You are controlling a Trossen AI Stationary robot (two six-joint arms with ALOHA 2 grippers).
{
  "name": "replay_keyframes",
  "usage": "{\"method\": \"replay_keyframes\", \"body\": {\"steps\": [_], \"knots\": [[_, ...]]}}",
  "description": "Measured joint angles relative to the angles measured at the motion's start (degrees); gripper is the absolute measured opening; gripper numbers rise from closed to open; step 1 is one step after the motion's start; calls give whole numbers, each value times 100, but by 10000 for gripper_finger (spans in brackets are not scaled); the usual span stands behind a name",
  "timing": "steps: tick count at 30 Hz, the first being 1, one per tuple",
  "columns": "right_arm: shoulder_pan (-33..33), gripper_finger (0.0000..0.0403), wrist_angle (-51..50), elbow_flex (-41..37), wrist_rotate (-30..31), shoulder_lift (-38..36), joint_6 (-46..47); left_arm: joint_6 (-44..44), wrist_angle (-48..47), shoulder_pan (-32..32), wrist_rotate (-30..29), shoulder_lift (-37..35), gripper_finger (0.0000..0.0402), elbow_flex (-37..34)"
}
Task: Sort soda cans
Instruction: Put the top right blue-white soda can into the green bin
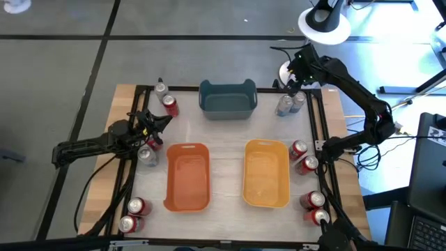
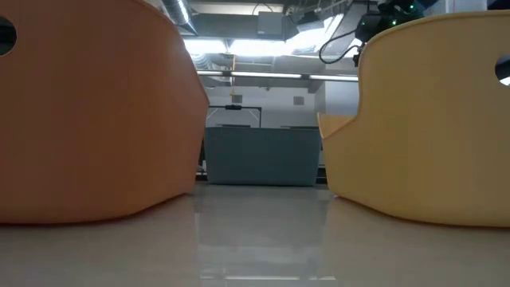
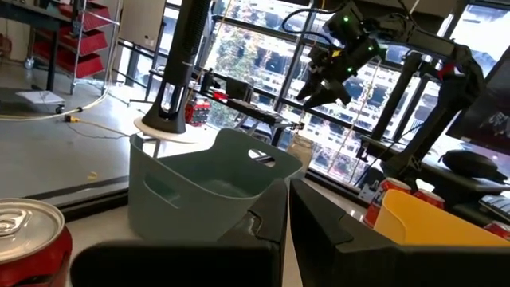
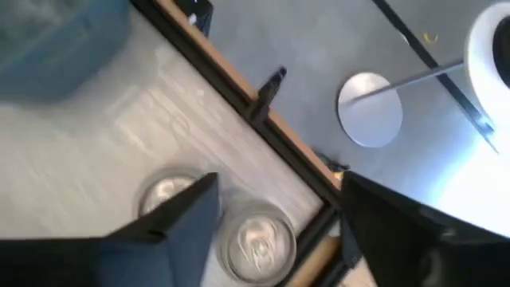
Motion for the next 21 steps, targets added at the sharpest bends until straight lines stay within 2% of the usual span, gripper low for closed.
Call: {"method": "replay_keyframes", "body": {"steps": [5, 11, 14, 18, 21], "knots": [[0, 345, -110, 0, 13, -2, -543, 33, -27, 0, 9, -1, 11, 0], [9, 376, -76, 0, 151, -6, -553, -123, -299, 0, 17, 0, 11, 0], [2, 378, -208, -9, -311, -4, -408, -157, -302, 0, 17, -2, 11, 0], [2, 378, -328, -204, -1555, -4, -482, -337, -304, 0, 17, 0, 11, 0], [15, 378, -178, -483, -1590, -4, -585, -389, -304, 0, 17, -1, 11, 0]]}}
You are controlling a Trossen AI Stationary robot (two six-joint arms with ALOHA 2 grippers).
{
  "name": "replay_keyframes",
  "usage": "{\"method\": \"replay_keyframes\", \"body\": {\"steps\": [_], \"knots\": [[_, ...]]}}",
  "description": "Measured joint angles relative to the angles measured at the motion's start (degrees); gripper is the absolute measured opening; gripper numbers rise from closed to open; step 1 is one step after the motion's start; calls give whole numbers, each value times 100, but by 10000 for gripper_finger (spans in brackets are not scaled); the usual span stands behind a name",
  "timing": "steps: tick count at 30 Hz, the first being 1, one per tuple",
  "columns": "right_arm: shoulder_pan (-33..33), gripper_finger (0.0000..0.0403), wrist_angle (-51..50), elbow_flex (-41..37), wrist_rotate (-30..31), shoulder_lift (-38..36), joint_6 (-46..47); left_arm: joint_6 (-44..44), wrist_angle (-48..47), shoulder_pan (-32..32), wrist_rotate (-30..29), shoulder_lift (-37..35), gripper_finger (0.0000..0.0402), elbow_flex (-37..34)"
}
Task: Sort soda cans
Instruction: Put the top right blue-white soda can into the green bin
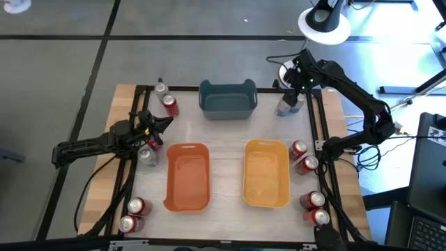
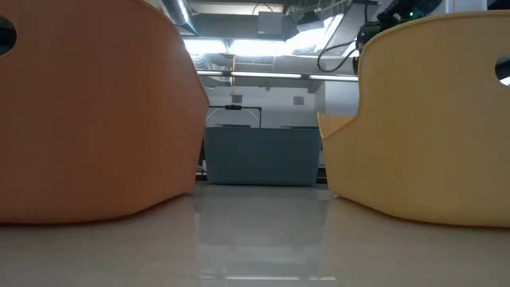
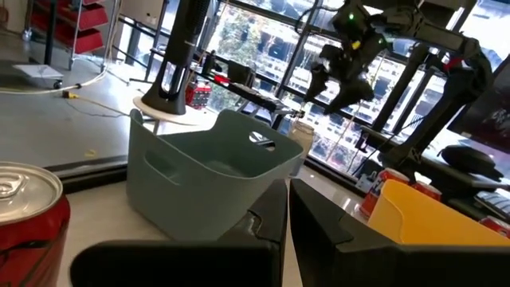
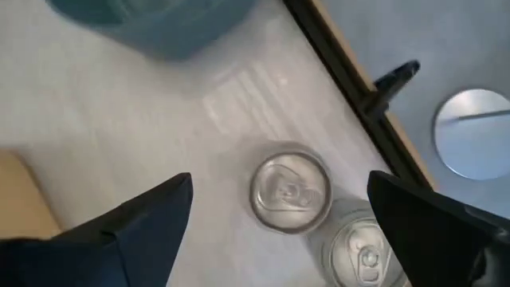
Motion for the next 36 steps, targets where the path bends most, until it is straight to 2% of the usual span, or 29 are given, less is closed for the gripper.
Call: {"method": "replay_keyframes", "body": {"steps": [3, 14, 24, 27, 32, 36], "knots": [[109, 379, 200, -269, 217, 7, -66, 33, -2, 0, 0, -1, 11, 0], [101, 379, 681, -897, 245, 65, -226, 109, -4, 0, 0, 1, 11, 0], [111, 378, 1005, -1136, 577, 545, -89, 153, -7, 0, -2, -1, 11, 0], [111, 360, 1025, -1134, 577, 582, -37, 133, -7, 0, -2, 0, 11, 0], [107, 285, 1004, -1132, 697, 582, -13, 149, -7, 0, -2, -1, 11, 0], [107, 276, 939, -1087, 791, 591, 5, 157, -7, 0, -2, 0, 11, 0]]}}
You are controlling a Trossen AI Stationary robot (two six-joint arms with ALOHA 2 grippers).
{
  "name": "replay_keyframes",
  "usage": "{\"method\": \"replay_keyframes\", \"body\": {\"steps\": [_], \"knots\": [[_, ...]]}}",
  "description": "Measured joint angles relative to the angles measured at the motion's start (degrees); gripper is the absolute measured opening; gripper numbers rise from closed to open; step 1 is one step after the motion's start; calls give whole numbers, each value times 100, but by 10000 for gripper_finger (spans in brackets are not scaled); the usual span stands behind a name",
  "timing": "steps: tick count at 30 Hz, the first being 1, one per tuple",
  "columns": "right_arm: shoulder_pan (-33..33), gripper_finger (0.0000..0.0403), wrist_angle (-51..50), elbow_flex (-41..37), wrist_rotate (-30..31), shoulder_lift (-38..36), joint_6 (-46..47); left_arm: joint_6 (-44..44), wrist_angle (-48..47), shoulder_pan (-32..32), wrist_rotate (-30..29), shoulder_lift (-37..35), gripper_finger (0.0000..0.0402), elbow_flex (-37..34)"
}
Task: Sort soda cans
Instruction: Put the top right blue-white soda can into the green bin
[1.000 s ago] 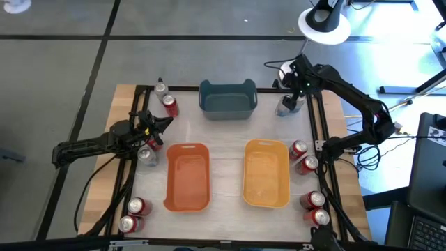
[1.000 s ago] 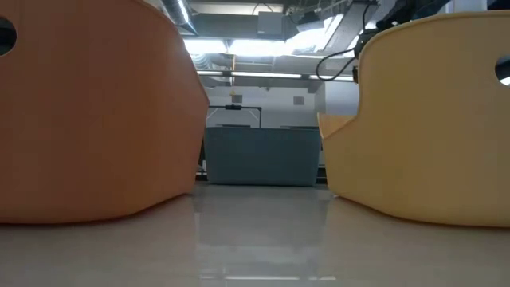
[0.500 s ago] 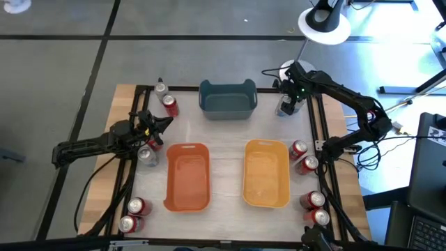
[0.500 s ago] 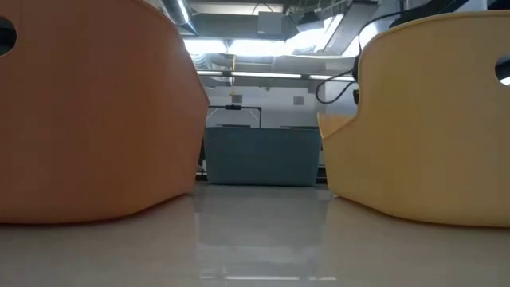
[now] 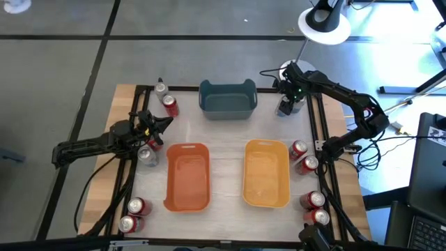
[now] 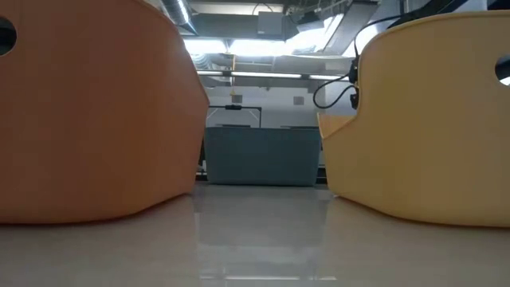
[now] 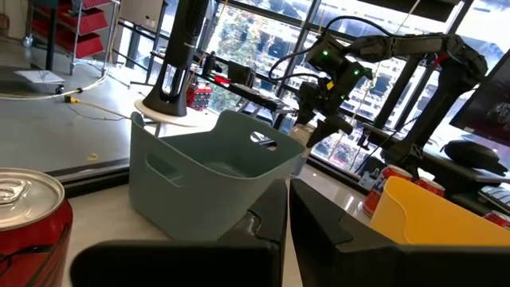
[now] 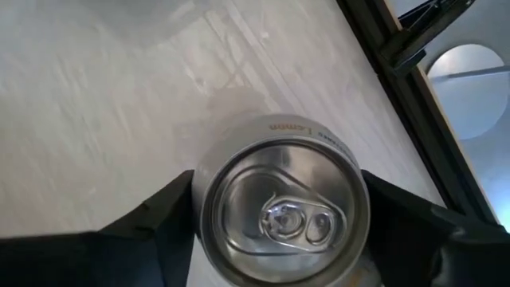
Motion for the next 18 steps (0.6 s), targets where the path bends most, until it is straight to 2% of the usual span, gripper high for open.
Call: {"method": "replay_keyframes", "body": {"steps": [4, 11, 18], "knots": [[0, 276, -357, 320, 63, -4, -9, -4, 0, 0, 0, 0, 11, 0], [-4, 276, -972, 1480, 301, -36, 98, -7, 0, 0, 0, 1, 11, 0], [225, 276, -598, 2546, -73, -41, 424, 60, 0, 0, 0, 1, 11, 0]]}}
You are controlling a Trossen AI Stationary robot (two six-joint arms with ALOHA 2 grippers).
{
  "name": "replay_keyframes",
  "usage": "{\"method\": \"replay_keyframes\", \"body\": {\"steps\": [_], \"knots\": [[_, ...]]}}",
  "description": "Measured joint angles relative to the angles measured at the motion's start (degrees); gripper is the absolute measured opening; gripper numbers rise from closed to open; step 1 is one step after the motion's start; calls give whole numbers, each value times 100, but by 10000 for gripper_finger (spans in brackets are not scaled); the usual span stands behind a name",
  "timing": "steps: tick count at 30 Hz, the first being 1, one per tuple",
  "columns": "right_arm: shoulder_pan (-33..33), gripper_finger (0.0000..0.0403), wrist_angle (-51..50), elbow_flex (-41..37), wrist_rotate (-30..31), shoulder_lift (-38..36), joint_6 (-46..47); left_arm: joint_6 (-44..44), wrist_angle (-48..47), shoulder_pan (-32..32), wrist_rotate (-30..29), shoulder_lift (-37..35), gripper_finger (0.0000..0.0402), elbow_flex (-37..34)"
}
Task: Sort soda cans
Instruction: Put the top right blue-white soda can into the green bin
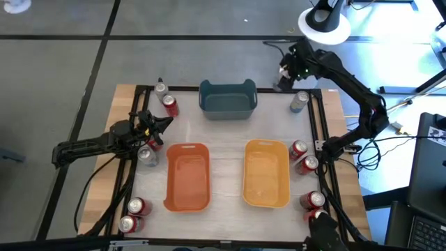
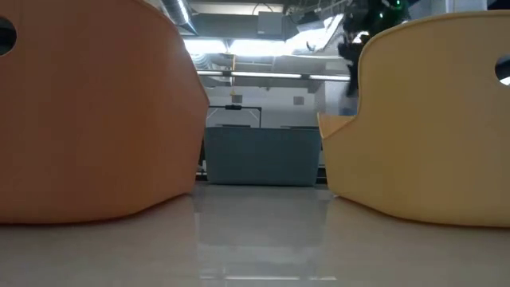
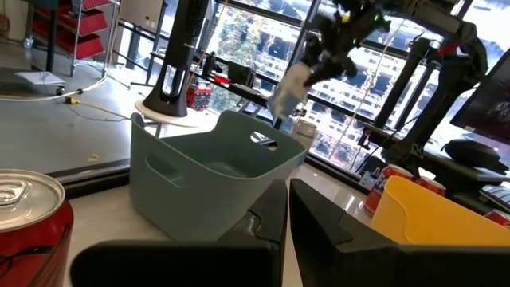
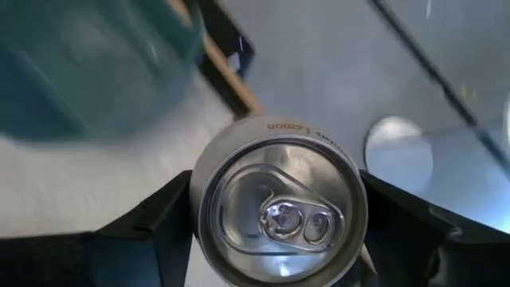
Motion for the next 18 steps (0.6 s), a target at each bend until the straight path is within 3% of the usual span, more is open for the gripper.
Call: {"method": "replay_keyframes", "body": {"steps": [6, 14, 18], "knots": [[557, 276, 1231, 56, -544, 16, 273, 47, 4, -1, -1, -1, 11, 0], [1279, 276, 2209, 54, -477, 669, 296, 45, 9, -1, -2, 0, 11, 0], [1386, 276, 2123, 135, -246, 1211, 307, 42, 9, -1, -2, -2, 11, 0]]}}
